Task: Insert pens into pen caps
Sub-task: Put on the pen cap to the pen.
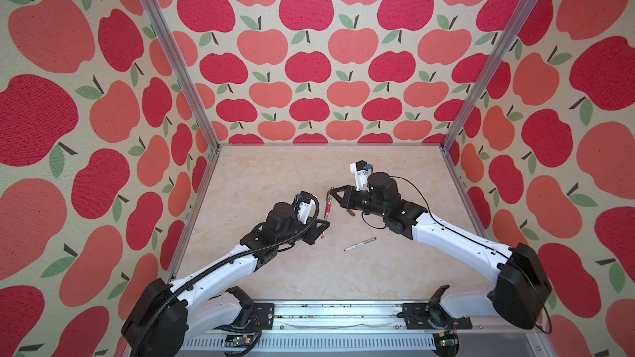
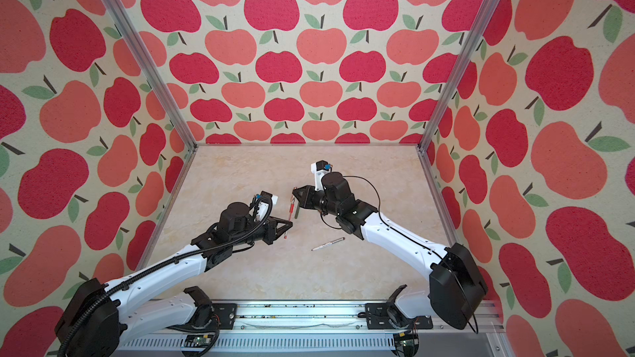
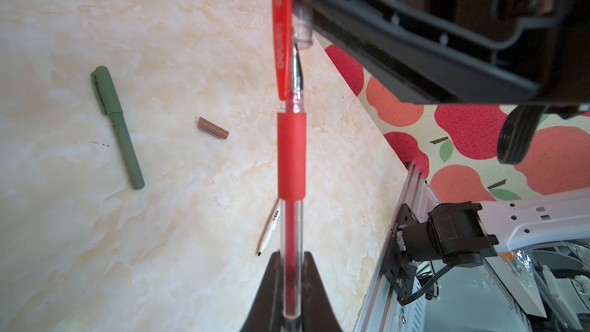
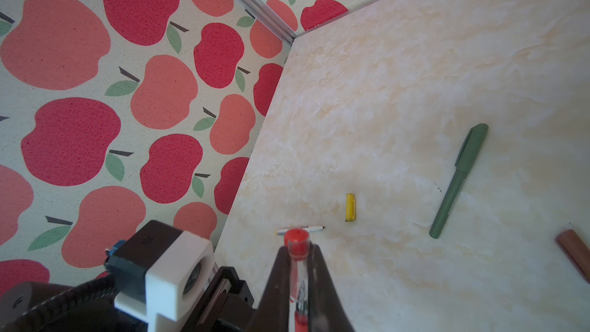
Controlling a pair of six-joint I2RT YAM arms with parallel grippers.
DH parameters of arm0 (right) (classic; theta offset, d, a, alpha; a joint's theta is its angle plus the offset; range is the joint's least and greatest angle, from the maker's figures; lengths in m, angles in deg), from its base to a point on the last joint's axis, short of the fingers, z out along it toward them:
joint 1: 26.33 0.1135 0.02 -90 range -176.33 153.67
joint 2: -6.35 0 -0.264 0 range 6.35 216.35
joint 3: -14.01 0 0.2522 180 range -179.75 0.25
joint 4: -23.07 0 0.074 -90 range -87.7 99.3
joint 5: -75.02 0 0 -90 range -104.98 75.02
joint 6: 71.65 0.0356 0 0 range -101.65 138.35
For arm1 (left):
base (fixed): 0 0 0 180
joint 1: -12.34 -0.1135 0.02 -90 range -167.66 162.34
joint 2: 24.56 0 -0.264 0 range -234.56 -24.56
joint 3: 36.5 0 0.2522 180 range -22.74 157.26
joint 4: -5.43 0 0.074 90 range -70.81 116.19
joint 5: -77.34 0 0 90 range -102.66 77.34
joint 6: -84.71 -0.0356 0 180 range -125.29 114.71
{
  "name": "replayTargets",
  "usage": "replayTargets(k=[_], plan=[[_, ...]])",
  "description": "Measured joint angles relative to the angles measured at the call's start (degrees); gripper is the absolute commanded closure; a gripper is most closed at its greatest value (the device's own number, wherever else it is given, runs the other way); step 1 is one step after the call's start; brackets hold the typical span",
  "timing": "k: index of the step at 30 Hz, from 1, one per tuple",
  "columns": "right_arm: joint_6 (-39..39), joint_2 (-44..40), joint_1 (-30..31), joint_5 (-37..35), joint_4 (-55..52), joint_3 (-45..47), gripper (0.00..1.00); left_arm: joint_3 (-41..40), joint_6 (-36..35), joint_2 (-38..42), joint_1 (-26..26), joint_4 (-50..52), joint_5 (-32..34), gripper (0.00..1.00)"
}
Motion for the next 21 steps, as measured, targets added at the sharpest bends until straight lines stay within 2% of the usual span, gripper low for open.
replayTargets(k=[14, 21], plan=[[-1.46, -1.14, 1.11, -0.57, -1.25, 0.81, 0.95, 0.00, -0.02, -0.17, 0.11, -0.92, -0.17, 1.00], [-4.09, -1.88, 2.71, -3.32, -1.07, 3.19, 0.95, 0.04, -0.04, -2.01, 0.37, -0.96, -1.01, 1.00]])
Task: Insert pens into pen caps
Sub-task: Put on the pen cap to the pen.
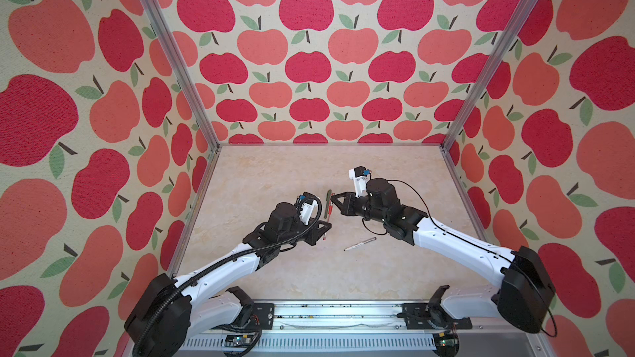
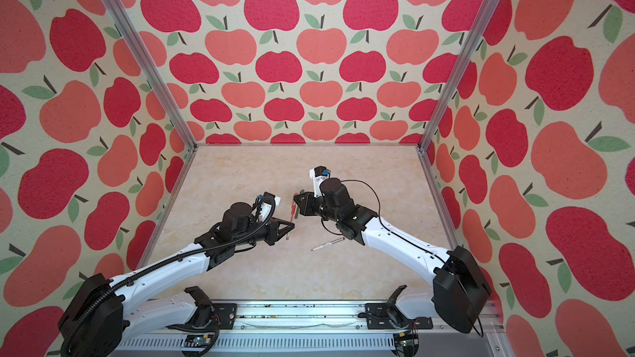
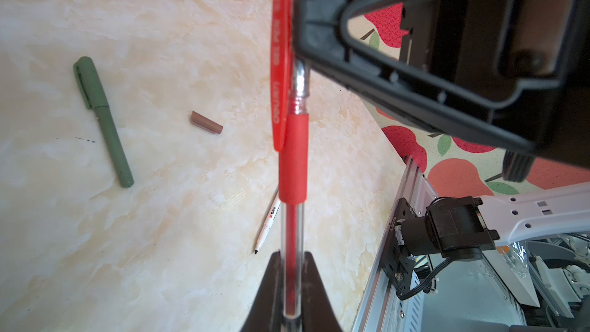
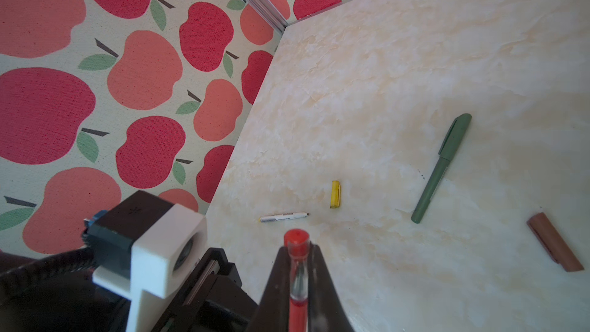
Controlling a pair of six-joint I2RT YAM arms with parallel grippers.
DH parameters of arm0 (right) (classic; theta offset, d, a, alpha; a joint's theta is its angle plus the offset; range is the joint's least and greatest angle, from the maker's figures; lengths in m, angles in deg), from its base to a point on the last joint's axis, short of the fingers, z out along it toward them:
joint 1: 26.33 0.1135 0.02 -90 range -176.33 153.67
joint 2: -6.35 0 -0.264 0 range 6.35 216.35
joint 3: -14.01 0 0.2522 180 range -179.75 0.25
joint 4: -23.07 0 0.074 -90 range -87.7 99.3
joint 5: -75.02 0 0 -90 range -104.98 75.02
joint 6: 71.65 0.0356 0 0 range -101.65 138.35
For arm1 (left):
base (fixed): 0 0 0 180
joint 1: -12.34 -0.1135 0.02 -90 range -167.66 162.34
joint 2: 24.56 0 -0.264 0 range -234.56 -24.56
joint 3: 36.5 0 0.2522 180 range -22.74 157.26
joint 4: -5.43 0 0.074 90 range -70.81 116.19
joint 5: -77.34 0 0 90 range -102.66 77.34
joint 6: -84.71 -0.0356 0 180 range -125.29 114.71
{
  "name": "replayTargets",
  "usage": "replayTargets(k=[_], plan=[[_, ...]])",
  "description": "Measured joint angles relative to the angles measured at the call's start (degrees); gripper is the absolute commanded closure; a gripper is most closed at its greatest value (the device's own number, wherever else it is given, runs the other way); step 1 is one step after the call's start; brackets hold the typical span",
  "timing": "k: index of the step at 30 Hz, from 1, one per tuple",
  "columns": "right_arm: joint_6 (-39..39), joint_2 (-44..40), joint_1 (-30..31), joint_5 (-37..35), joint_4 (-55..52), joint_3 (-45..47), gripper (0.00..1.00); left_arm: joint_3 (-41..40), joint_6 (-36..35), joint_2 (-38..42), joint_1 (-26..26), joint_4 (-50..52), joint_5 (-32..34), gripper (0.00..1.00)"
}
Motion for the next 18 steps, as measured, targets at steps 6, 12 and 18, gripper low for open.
replayTargets(k=[6, 12, 18], plan=[[-1.60, -1.70, 0.52, -0.79, 2.40, 2.73, 0.95, 0.00, -0.04, -0.26, 0.28, 0.15, -0.96, 1.00], [-1.73, -2.40, 0.55, -0.59, 4.83, 4.26, 0.95, 0.00, -0.90, 0.22, 0.44, 0.17, -0.66, 1.00], [-1.95, -3.50, 0.76, 0.11, 6.29, 4.28, 0.92, -0.26, -2.86, 2.54, 0.44, 0.31, 0.07, 1.00]])
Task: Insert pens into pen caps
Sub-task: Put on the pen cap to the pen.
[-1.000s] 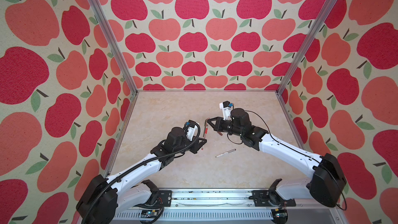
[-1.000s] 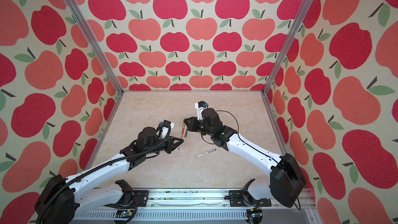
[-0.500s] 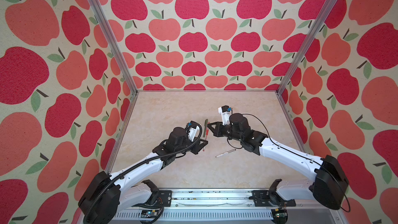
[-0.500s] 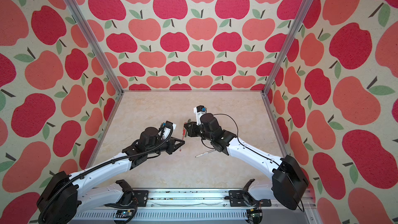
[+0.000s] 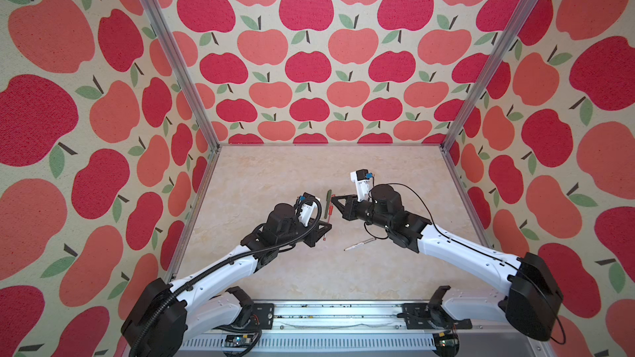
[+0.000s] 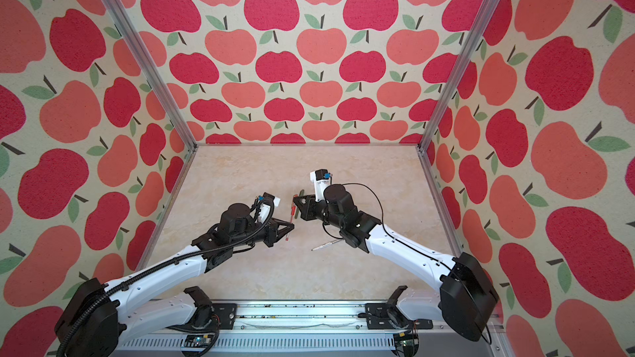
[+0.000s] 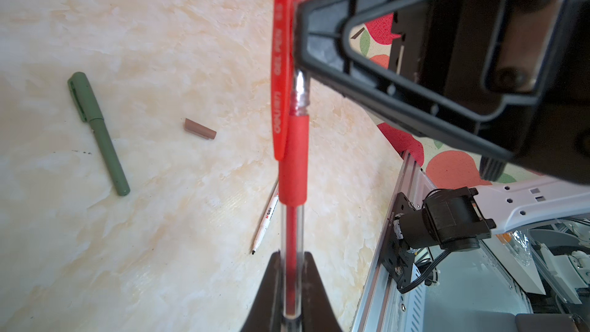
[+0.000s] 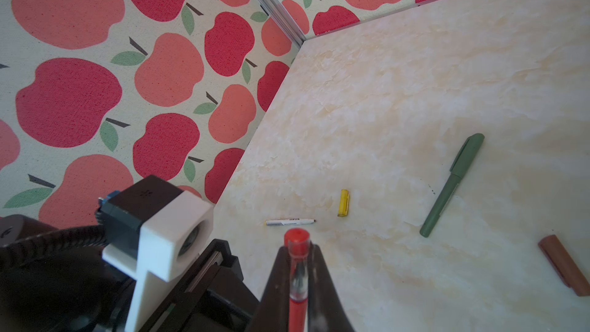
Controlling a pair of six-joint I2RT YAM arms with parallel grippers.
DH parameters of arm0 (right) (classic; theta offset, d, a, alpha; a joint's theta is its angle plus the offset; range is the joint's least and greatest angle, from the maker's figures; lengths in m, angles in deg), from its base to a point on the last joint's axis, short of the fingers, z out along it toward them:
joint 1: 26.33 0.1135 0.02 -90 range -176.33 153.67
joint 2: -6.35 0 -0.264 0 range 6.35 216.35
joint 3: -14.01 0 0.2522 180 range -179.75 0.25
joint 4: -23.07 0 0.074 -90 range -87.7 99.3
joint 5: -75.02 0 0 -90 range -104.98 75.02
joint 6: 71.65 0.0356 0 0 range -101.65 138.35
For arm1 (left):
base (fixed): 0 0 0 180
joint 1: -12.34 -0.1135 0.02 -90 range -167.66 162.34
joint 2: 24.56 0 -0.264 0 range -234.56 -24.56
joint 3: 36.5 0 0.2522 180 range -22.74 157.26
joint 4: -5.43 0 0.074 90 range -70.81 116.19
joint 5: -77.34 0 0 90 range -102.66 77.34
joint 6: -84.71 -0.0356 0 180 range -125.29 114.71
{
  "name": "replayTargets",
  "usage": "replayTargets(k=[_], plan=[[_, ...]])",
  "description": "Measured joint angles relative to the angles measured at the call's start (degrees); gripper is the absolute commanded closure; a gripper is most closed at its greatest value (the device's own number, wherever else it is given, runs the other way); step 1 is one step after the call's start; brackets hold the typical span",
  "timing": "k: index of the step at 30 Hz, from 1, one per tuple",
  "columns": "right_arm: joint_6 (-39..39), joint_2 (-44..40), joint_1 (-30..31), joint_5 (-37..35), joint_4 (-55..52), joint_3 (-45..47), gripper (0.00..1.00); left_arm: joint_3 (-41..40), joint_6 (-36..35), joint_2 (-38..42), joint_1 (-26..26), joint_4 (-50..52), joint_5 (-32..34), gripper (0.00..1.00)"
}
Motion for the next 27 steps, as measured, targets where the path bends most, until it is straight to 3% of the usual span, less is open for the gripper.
replayTargets(k=[5, 14, 21, 27], plan=[[-0.59, -0.52, 0.00, 0.37, -0.02, 0.00, 0.86, -0.48, -1.51, 0.17, -0.02, -1.14, -0.09, 1.00], [-4.20, -3.52, 0.76, 2.45, -2.93, -0.07, 0.52, -3.63, -3.13, 0.17, -0.35, -7.67, 0.63, 1.00], [-6.78, -8.90, 0.22, 2.47, -6.16, -2.75, 0.45, -9.14, -6.71, 0.17, -0.33, -16.15, 0.92, 1.00], [-6.78, -9.46, -4.22, 3.82, -15.45, -10.47, 0.44, -12.33, -11.96, 0.02, -0.33, -22.64, 0.22, 1.00]])
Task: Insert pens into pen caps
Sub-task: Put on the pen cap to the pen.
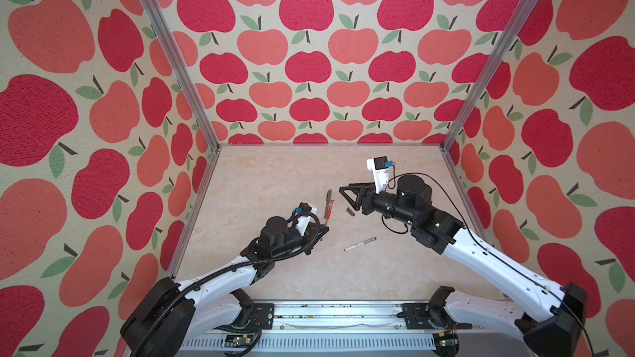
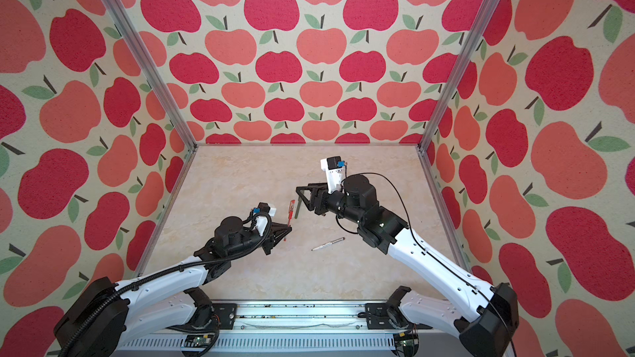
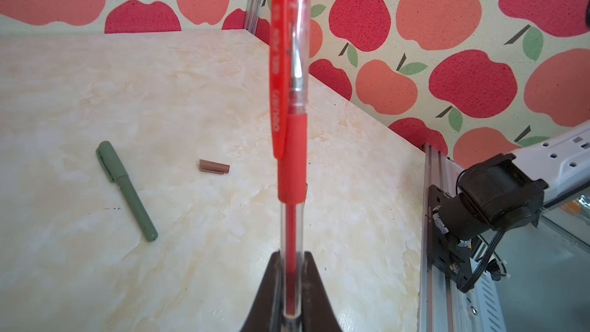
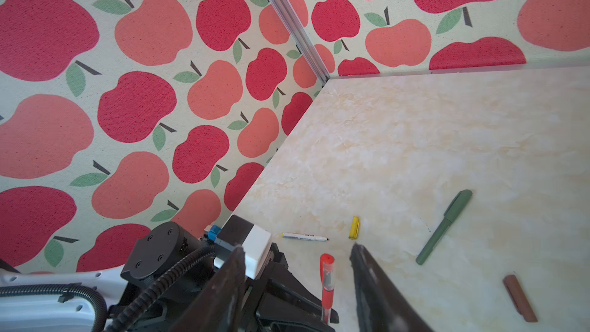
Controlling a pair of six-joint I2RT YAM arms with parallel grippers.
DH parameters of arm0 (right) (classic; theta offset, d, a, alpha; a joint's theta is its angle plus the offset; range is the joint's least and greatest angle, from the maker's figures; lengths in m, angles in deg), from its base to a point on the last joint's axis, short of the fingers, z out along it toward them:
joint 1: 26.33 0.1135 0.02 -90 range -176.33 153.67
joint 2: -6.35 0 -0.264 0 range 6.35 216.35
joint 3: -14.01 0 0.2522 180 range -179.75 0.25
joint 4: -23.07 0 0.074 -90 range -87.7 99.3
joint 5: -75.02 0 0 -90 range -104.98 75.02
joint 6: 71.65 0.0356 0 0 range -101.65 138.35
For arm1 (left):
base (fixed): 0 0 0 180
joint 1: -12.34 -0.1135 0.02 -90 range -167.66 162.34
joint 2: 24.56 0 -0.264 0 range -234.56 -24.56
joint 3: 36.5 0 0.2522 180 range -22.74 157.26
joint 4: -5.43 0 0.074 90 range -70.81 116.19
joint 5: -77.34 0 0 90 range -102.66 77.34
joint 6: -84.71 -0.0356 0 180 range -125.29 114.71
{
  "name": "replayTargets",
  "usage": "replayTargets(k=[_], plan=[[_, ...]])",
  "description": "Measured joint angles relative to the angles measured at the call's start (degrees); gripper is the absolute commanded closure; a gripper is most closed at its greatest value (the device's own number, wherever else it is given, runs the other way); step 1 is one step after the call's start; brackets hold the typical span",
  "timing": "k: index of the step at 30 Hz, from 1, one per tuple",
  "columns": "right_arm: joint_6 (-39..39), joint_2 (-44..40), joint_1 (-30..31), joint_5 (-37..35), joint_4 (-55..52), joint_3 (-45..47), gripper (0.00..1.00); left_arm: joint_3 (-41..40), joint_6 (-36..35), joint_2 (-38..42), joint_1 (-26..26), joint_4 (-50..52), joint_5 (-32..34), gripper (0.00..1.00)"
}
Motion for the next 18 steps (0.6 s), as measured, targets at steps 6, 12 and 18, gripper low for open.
replayTargets(k=[6, 12, 18], plan=[[-2.01, 6.67, -1.55, 3.61, -13.57, -12.87, 0.49, 0.00, -4.48, -0.24, 0.83, -3.74, -1.29, 1.00], [-5.40, 7.21, -1.55, 4.09, -17.18, -13.42, 0.72, 0.13, -6.95, -0.24, 2.86, -3.91, -1.25, 1.00], [-6.14, 8.81, -1.27, 4.74, -17.18, -13.44, 0.83, 0.20, -6.78, -0.24, 3.50, -4.04, -0.13, 1.00]])
